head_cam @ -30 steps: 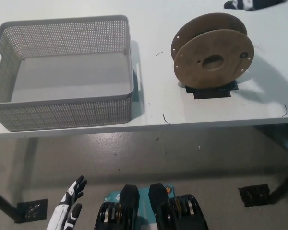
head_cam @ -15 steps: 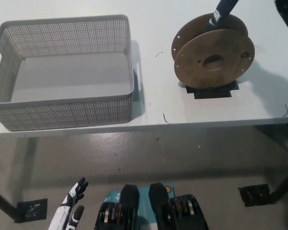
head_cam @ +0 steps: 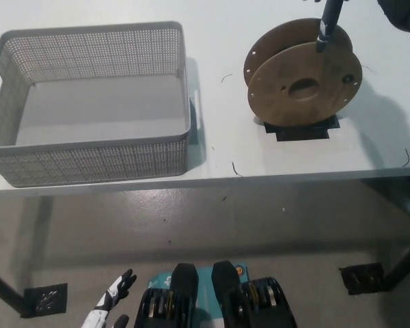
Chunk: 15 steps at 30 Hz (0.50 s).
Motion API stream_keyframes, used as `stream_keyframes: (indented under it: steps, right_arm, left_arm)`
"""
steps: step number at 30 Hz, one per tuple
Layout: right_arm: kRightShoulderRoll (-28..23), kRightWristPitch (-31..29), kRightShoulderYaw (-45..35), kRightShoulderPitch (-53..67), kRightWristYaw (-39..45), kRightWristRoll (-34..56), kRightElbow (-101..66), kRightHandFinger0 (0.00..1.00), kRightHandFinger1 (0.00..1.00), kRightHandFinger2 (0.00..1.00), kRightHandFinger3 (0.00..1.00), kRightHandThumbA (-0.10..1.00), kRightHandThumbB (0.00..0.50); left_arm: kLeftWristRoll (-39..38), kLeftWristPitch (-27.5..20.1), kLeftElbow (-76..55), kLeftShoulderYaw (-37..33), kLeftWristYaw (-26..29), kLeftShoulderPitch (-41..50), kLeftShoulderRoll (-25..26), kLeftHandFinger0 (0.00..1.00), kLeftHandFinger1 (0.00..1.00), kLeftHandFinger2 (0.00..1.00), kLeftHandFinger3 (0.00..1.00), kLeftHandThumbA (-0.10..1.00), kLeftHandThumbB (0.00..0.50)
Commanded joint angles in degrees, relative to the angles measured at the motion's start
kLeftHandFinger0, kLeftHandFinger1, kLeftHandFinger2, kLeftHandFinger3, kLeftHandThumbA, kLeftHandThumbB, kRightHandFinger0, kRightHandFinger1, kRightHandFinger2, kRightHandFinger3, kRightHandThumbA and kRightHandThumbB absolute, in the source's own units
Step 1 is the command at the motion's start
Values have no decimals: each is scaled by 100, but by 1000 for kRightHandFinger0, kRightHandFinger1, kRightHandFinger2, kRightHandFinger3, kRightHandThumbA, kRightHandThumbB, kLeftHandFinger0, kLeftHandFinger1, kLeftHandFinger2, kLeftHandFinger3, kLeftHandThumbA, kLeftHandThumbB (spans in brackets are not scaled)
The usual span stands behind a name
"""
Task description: Use the right hand to pick up a 3d printing filament and place it into a container on the left side
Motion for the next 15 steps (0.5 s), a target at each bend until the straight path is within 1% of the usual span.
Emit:
stream_keyframes:
  steps: [1,2,3,4,5,6,8,9,10,12,14,15]
  right_arm:
    - [-39,-140,-80,-445,67,-227,118,1000,1000,1000,1000,1000,370]
    - [-22,-119,-96,-419,38,-234,126,1000,1000,1000,1000,1000,377]
    - [-19,-49,-208,-387,3,-156,131,1000,1000,1000,1000,1000,368]
    - [-13,38,-269,-364,-58,-127,142,1000,1000,1000,1000,1000,396]
    - [-9,132,-304,-339,-128,-145,151,1000,1000,1000,1000,1000,404]
    - [-6,106,-294,-286,-311,-213,136,1000,1000,1000,1000,1000,429]
    - [-12,154,-418,-241,-472,-186,106,1000,1000,1000,1000,1000,419]
    - [-11,127,-423,-239,-456,-216,103,1000,1000,1000,1000,1000,427]
    - [-11,49,-397,-228,-474,-267,89,1000,1000,1000,1000,1000,445]
    - [-18,-56,-434,-207,-473,-278,77,1000,1000,1000,1000,1000,430]
    - [-15,-105,-377,-174,-581,-383,66,1000,1000,1000,1000,1000,467]
    - [-12,-101,-330,-155,-637,-450,65,1000,1000,1000,1000,1000,472]
  left_arm:
    - [12,-268,-223,-22,-55,9,89,1000,1000,1000,1000,1000,395]
    - [12,-265,-223,-17,-61,13,86,1000,1000,1000,1000,1000,403]
    - [31,-266,-232,-20,-56,23,80,1000,1000,1000,1000,1000,407]
    - [8,-266,-237,-29,-63,24,77,1000,1000,1000,1000,1000,413]
    - [-39,-266,-242,-41,-85,24,79,1000,1000,1000,1000,997,414]
    - [-90,-265,-247,-57,-114,25,77,1000,1000,1000,1000,984,411]
    - [-88,-268,-265,-68,-113,7,78,1000,1000,1000,1000,980,407]
    - [-93,-268,-264,-75,-106,-1,86,1000,1000,1000,1000,977,404]
    - [-72,-268,-268,-71,-96,-2,91,1000,1000,1000,1000,976,404]
    - [-9,-268,-276,-65,-70,1,86,1000,1000,1000,1000,983,410]
    - [17,-268,-288,-82,-56,5,87,1000,1000,1000,1000,984,407]
    - [11,-268,-299,-88,-63,12,85,1000,1000,1000,1000,983,406]
